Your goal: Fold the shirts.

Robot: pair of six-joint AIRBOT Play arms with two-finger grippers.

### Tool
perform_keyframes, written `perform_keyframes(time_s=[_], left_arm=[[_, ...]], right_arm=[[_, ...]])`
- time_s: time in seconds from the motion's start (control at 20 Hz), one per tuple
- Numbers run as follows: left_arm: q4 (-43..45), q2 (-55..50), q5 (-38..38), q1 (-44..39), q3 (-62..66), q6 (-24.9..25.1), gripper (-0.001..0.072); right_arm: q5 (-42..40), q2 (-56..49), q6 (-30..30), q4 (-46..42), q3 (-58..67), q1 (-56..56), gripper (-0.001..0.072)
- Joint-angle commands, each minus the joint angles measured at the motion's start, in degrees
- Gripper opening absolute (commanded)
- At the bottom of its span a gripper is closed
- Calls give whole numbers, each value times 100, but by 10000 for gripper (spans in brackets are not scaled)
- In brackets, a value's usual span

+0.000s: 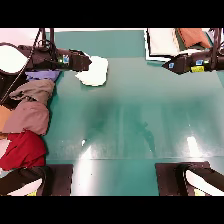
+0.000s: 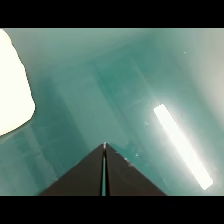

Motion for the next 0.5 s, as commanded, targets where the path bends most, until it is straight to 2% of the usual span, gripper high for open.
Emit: perform_keyframes(time_s=[0.0, 0.45], left_arm=[[0, 2, 0, 0, 0, 2, 24], [-50, 2, 7, 0, 0, -85, 24]], right_arm=[[0, 4, 0, 2, 2, -4, 15], [0, 4, 0, 2, 2, -4, 15]])
